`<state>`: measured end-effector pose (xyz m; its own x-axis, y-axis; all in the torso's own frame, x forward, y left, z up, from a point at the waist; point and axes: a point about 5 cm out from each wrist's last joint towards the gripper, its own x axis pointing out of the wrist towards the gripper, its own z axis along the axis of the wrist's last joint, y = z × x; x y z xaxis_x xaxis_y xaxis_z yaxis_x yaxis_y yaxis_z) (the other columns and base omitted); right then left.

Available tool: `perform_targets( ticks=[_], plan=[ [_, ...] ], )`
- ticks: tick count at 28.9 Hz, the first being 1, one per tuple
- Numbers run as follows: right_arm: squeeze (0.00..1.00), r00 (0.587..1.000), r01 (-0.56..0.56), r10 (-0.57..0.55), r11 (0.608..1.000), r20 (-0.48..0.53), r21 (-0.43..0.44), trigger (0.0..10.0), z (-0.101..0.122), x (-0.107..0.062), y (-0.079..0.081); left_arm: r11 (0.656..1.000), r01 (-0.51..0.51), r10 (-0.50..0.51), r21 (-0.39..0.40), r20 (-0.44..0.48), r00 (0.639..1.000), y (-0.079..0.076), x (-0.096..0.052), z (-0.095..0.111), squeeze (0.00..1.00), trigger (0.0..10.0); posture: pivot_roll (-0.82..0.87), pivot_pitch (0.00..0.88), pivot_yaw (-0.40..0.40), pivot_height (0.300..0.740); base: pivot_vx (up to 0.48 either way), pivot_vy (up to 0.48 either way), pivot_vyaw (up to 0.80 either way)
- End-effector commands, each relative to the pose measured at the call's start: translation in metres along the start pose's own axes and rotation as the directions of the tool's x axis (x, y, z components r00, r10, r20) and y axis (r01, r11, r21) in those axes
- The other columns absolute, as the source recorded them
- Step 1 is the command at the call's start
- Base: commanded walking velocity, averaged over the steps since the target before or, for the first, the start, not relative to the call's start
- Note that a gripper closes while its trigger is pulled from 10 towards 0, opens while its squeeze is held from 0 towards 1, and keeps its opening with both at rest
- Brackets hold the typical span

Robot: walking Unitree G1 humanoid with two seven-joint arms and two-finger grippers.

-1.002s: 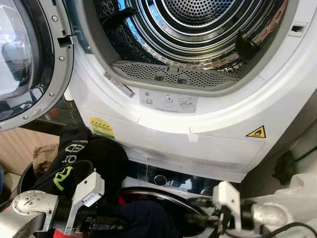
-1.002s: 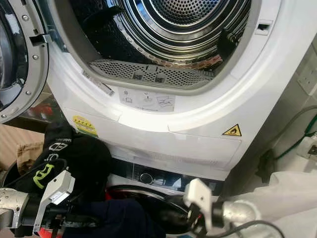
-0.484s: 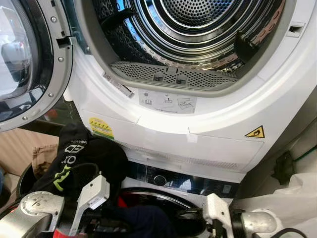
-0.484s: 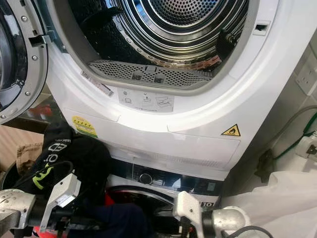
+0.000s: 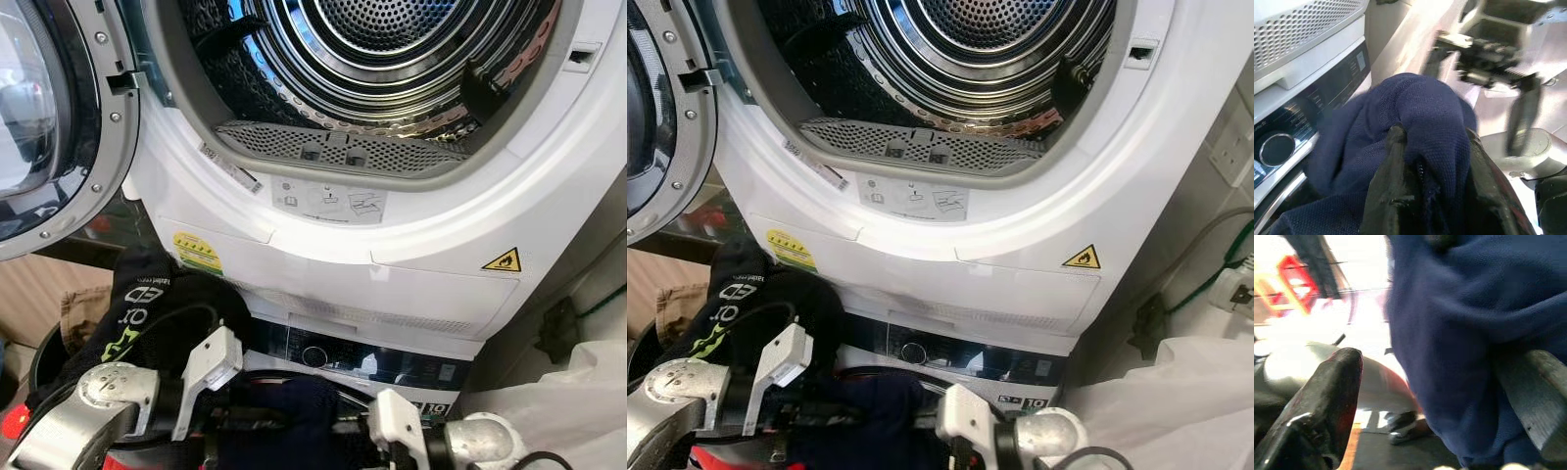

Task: Clothes washing

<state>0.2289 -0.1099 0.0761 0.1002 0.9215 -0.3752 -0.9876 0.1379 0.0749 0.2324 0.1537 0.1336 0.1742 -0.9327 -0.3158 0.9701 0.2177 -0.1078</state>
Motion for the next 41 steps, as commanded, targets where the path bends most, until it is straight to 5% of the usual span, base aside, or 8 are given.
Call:
perform_targets(
  ticks=[1, 2, 3, 8, 9, 14, 25, 41],
  plan=[
    [1.0, 0.995, 0.098, -0.098, 0.995, -0.016, -0.019, 10.0, 0.0, 0.005, -0.011, 0.999, 0.038, -0.038, 0.017, 0.013, 0.999, -0.003, 0.006, 0.005, 0.0, 0.0, -0.02, 0.063, 0.032, 0.74, 0.0, 0.0, 0.0],
    [0.43, 0.993, 0.115, -0.115, 0.993, -0.017, -0.027, 10.0, 0.001, 0.005, -0.013, 0.999, 0.042, -0.042, 0.016, 0.013, 0.999, -0.003, 0.006, 0.005, 0.0, 0.0, -0.01, 0.062, 0.033, 0.74, 0.0, 0.0, 0.0],
    [0.22, 0.984, 0.177, -0.177, 0.984, -0.008, -0.025, 10.0, 0.002, 0.006, -0.02, 0.998, 0.056, -0.056, 0.014, 0.012, 0.998, -0.005, 0.008, 0.005, 0.0, 0.0, -0.01, 0.063, 0.034, 0.74, 0.0, 0.0, 0.0],
    [0.25, 0.986, 0.163, -0.163, 0.987, 0.032, 0.003, 10.0, 0.005, 0.006, -0.019, 0.999, 0.049, -0.049, 0.017, 0.015, 0.999, -0.005, 0.009, 0.004, 0.0, 0.0, -0.01, 0.065, 0.034, 0.74, 0.0, 0.0, 0.0],
    [0.0, 0.993, 0.113, -0.112, 0.994, 0.023, -0.011, 10.0, 0.005, 0.007, -0.013, 0.999, 0.046, -0.046, 0.016, 0.018, 0.999, -0.004, 0.008, 0.004, 0.0, 0.0, -0.01, 0.066, 0.034, 0.74, 0.0, 0.0, 0.0],
    [0.0, 0.989, 0.147, -0.147, 0.989, -0.001, -0.009, 10.0, -0.002, 0.009, -0.017, 0.997, 0.071, -0.072, 0.011, 0.032, 0.997, -0.006, 0.009, 0.007, 0.0, 0.0, -0.01, 0.065, 0.034, 0.74, 0.0, 0.0, 0.0],
    [0.0, 0.983, 0.184, -0.184, 0.983, 0.008, 0.008, 10.0, -0.001, -0.028, -0.038, 0.985, 0.171, -0.173, -0.025, -0.118, 0.978, -0.021, -0.009, -0.012, 0.0, 0.0, -0.01, 0.067, 0.038, 0.74, 0.0, 0.0, 0.0],
    [0.0, 0.989, -0.099, 0.101, 0.995, -0.105, 0.021, 10.0, -0.01, -0.04, -0.024, 0.982, 0.169, -0.143, 0.085, -0.252, 0.957, -0.017, -0.011, -0.015, 0.0, 0.0, -0.01, 0.067, 0.038, 0.74, 0.0, 0.0, 0.0]
  ],
)
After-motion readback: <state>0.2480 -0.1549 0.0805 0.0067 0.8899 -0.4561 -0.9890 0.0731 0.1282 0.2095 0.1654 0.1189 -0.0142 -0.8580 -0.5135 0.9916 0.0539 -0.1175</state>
